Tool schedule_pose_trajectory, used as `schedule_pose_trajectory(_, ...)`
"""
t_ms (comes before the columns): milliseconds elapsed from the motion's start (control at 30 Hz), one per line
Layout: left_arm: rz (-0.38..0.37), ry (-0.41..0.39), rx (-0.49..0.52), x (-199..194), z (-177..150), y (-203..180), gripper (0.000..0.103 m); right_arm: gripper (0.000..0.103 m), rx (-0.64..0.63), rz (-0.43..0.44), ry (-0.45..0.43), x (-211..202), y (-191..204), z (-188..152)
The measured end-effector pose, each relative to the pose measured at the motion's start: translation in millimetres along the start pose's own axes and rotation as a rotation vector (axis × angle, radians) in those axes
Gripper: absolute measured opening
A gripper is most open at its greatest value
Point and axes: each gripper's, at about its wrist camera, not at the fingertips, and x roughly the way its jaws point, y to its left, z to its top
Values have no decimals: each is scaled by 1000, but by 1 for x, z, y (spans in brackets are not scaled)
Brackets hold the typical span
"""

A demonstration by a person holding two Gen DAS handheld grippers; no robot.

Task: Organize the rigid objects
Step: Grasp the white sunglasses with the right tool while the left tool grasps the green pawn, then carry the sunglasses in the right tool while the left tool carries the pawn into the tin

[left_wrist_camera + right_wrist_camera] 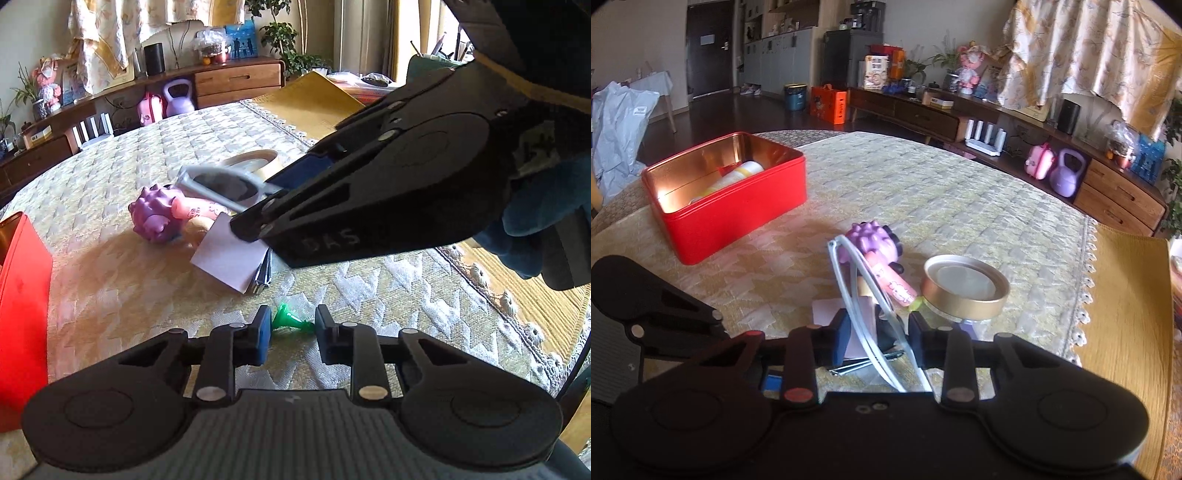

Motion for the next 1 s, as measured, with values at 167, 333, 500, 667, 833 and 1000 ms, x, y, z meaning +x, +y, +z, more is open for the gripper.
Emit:
schedule_pose_trajectory(167,8,12,-34,-6,0,8,25,30,72,-25,-10,-12,-4,-3)
schedule_pose_trajectory(333,19,18,-72,-16,0,18,25,30,179,-47,-17,-27,-7,-6)
schedule_pose_trajectory(500,33,12,-102,-32,-1,28,25,30,300,-46,-27,-47,-7,-9)
schedule_pose_trajectory(667,36,8,-143,-51,1,41,25,30,376,-53,-34,-63,2,-5)
schedule_pose_trajectory(833,44,-8,-180,-72,3,58,25,30,424,-53,-40,-74,17,5)
schedule_pose_trajectory(1000,81,-22,-198,-92,4,75,25,30,454,-34,-48,-80,32,21)
